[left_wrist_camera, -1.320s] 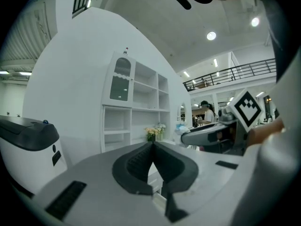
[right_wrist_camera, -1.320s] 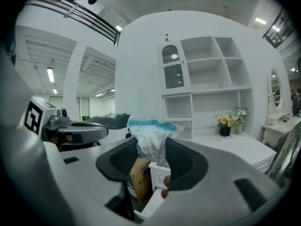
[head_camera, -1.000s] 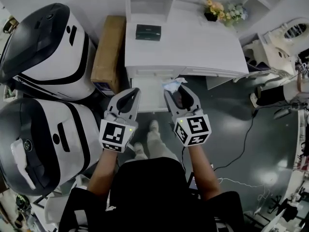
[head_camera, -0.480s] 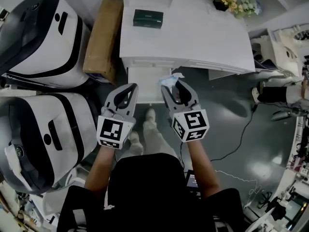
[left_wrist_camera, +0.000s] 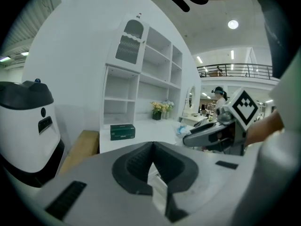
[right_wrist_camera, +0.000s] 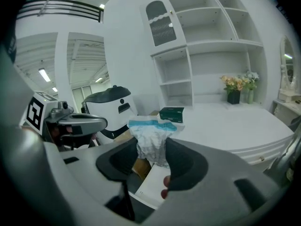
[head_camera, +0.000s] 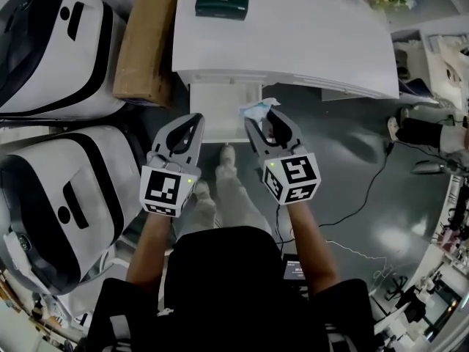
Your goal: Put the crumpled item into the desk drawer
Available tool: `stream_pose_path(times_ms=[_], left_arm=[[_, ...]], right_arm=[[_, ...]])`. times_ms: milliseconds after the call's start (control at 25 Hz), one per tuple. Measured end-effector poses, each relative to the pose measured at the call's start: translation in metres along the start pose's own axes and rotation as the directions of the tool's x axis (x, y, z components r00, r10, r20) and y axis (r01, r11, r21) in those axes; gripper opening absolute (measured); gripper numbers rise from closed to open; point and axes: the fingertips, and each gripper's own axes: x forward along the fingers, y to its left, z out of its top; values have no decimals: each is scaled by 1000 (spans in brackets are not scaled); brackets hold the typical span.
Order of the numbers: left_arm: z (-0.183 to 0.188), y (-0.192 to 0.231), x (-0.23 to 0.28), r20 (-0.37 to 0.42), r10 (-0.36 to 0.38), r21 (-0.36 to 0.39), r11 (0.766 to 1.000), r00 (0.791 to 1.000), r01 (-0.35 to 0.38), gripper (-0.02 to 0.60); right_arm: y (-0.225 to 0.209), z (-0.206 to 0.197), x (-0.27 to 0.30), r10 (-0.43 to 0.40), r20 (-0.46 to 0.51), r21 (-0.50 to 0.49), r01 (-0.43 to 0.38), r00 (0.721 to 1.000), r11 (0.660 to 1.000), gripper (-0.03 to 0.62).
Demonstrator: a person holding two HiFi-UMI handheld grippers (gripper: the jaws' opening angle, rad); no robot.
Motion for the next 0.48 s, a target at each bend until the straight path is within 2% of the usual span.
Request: stream_pose_path(times_ms=[480], left_arm=[[-58, 6, 34, -77, -13, -21, 1000, 997, 11, 6]], right_arm=[[-15, -63, 41, 47, -125, 9, -47, 991, 999, 181]])
